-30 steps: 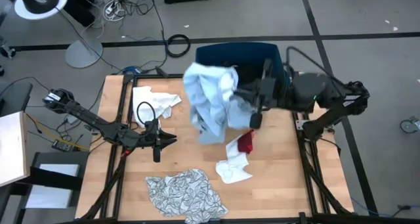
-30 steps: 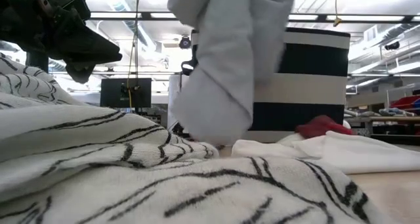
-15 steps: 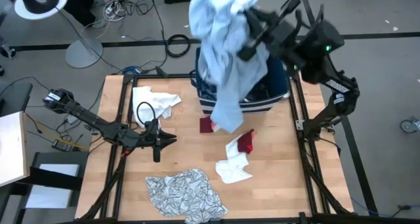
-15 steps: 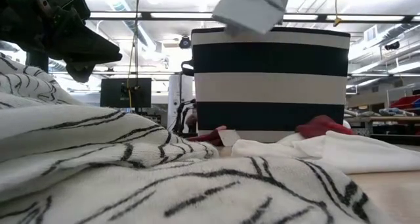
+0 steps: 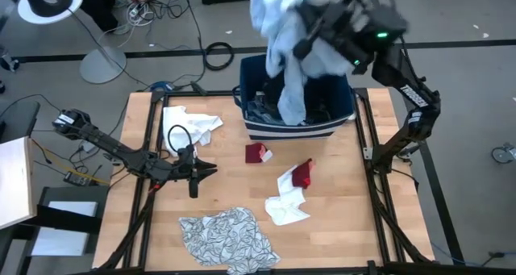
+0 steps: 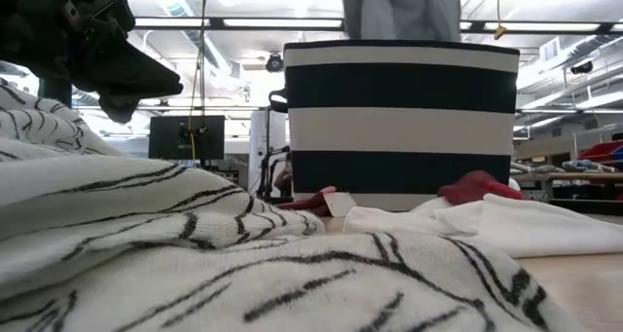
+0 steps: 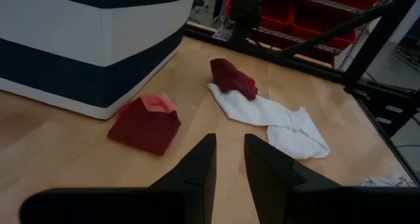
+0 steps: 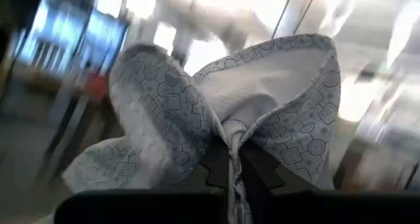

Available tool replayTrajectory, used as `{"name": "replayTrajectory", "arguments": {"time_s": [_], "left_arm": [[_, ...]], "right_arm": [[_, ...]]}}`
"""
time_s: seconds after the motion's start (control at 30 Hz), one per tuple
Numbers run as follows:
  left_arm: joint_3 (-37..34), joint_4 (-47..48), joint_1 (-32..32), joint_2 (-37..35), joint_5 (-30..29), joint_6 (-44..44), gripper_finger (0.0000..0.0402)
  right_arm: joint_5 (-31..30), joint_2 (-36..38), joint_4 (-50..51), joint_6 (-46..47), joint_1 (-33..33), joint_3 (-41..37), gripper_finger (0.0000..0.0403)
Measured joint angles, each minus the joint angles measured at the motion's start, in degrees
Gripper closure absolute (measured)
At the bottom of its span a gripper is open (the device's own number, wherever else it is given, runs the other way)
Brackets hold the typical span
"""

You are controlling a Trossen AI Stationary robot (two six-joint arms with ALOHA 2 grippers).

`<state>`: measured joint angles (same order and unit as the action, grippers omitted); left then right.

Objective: Sort clothes
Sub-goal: Put the white polo shirt into the blue bin

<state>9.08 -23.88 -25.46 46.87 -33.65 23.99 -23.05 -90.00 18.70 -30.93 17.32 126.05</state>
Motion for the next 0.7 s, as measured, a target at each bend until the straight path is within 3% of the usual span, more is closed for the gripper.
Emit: {"name": "replayTrajectory", "arguments": {"time_s": [0.23, 0.33, 0.5, 0.7], "left_arm": [[0.0, 0.2, 0.0, 0.0, 0.0, 0.2, 0.0316], [0.0, 0.0, 0.0, 0.0, 0.0, 0.2, 0.0316], [0.0, -0.4, 0.0, 0.0, 0.0, 0.2, 0.0316], [0.0, -0.6, 0.0, 0.0, 0.0, 0.3, 0.0316]], "right_arm": [[-2.2, -1.0, 39.8, 22.5, 5.5, -4.0, 0.0383], [-1.1, -2.0, 48.0, 28.2, 8.6, -10.2, 0.0385], [8.2, -1.7, 44.0, 33.3, 12.5, -25.2, 0.0383], [16.7, -3.9, 34.8, 37.8, 16.8, -40.7, 0.0321]]}}
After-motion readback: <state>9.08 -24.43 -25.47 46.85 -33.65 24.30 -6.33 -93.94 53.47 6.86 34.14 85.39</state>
